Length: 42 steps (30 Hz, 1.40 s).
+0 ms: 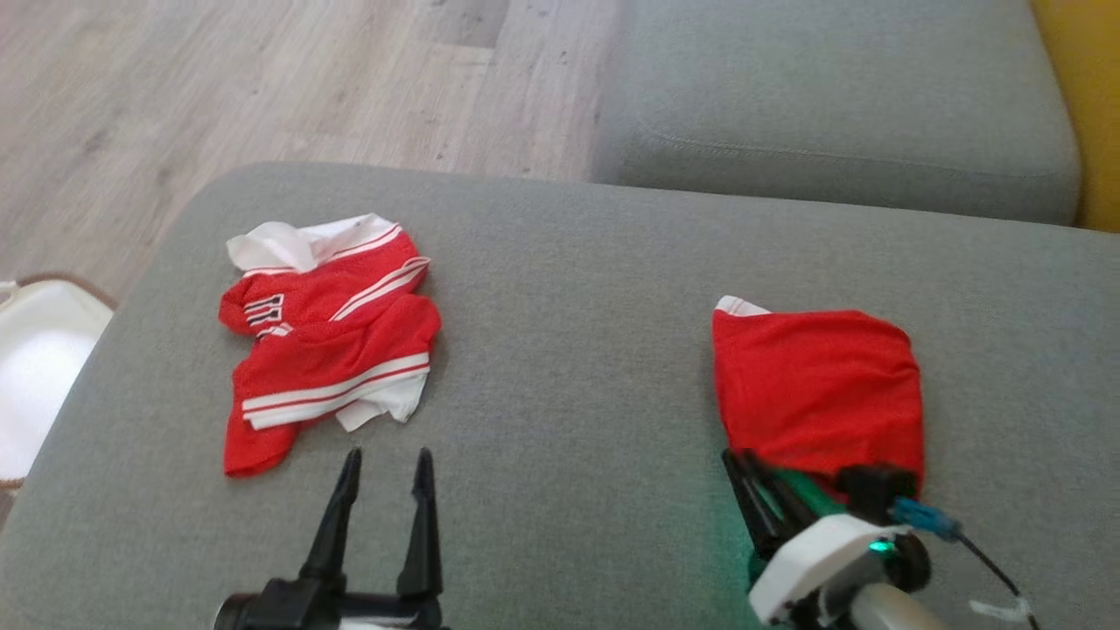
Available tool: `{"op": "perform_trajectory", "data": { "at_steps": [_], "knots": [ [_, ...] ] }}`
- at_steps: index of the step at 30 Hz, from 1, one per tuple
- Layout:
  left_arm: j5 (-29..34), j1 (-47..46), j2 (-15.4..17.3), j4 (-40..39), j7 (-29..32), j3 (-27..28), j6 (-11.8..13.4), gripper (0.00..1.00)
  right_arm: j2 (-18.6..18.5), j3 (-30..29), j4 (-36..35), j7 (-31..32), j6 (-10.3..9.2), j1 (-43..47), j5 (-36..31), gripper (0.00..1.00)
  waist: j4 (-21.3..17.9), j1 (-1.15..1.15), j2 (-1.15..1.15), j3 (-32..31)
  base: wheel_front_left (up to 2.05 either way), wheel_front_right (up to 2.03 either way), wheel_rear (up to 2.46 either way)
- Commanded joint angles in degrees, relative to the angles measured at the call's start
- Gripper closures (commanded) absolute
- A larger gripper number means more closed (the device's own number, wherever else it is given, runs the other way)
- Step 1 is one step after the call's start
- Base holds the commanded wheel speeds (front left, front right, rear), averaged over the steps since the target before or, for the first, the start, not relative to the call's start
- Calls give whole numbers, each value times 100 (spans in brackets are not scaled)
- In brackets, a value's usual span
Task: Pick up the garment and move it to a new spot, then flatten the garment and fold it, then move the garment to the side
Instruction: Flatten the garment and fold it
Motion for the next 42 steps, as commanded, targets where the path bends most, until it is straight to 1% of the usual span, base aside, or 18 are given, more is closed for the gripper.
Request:
{"op": "perform_trajectory", "data": {
  "at_steps": [1,6,8,11,15,19,23,29,36,42],
  "knots": [
    [-45,-109,-18,-195,-29,244,65,0,-101,-12,-179,-117,37,-55,-11,0,-78,0,0,-60,0,0,0],
    [-16,34,-18,-191,-29,408,196,0,-259,-660,-472,-267,37,181,-425,0,-267,0,0,-177,0,0,0],
    [42,88,-18,-171,-29,463,220,0,-287,-1076,-843,-275,37,343,-720,0,-326,0,0,-218,0,0,0],
    [86,162,-18,-134,-29,560,242,0,-284,-1630,-1399,-277,37,750,-1344,0,-381,0,0,-274,0,0,0],
    [136,255,-18,-58,-29,638,250,0,-126,-2258,-2053,-278,37,1300,-1992,0,-412,0,0,-313,0,0,0],
    [149,328,-18,-29,-29,690,262,0,120,-2720,-2481,-279,37,1733,-2392,0,-441,0,0,-352,0,0,0],
    [204,392,-18,11,-29,724,272,0,263,-2811,-2666,-279,37,1964,-2605,0,-499,0,0,-392,0,0,0],
    [176,410,-18,64,-29,731,273,0,351,-2777,-2735,-279,37,2043,-2794,0,-567,0,0,-442,0,0,0],
    [213,435,-18,97,-29,752,254,0,399,-2750,-2734,-279,37,2069,-2857,0,-600,0,0,-499,0,0,0],
    [205,430,-18,108,-29,756,238,0,445,-2839,-2761,-279,37,2142,-2814,0,-578,0,0,-549,0,0,0]
  ]
}}
